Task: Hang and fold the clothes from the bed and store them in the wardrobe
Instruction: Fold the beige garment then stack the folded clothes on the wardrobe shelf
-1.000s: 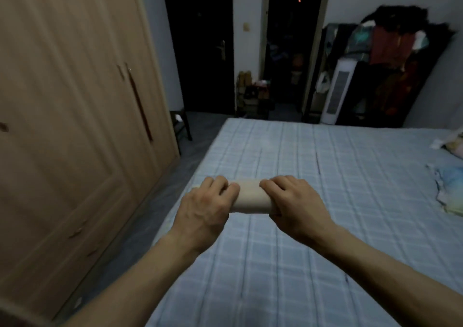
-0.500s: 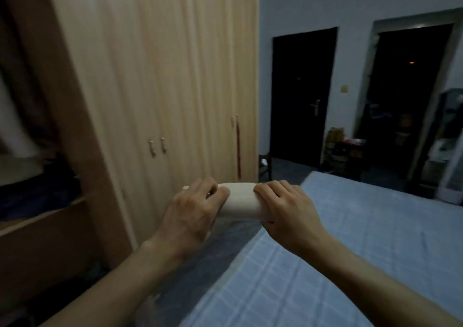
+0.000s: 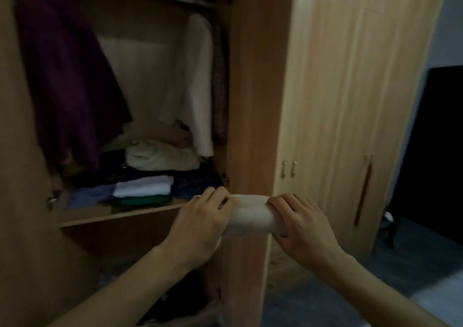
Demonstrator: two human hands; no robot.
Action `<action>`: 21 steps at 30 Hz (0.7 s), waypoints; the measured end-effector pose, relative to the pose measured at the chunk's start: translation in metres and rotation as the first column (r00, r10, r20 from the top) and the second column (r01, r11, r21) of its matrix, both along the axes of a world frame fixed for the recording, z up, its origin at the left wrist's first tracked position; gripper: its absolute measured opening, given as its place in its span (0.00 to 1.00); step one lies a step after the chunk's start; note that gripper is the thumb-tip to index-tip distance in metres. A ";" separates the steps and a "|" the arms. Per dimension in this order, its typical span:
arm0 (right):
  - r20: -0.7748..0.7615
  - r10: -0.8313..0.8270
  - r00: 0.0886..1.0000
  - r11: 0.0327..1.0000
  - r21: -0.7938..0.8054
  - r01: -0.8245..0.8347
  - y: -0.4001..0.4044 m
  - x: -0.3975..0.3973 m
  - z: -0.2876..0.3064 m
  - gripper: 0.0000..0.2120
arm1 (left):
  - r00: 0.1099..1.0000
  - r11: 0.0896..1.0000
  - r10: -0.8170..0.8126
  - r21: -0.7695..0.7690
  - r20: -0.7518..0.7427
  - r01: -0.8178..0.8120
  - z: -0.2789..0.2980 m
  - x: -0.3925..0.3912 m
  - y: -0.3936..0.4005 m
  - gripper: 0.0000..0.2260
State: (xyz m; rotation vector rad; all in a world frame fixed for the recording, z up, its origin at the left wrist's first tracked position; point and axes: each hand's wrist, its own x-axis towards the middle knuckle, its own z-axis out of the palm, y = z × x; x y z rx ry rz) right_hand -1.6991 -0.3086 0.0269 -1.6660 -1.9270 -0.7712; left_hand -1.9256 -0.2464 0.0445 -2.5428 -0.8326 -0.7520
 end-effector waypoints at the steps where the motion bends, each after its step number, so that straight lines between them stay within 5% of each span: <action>1: 0.012 0.039 0.999 0.999 0.002 -0.039 0.018 -0.020 0.001 0.23 | 0.999 1.000 0.031 -0.003 0.021 -0.031 -0.002 -0.022 0.011 0.24; 12: 0.107 0.301 0.948 0.953 -0.073 -0.294 0.158 -0.200 0.003 0.29 | 0.936 0.945 0.325 -0.086 0.135 -0.316 -0.025 -0.208 0.084 0.28; 21: 0.095 0.372 0.923 0.928 -0.051 -0.369 0.258 -0.216 -0.011 0.29 | 0.903 0.916 0.396 -0.138 0.164 -0.377 -0.046 -0.220 0.164 0.31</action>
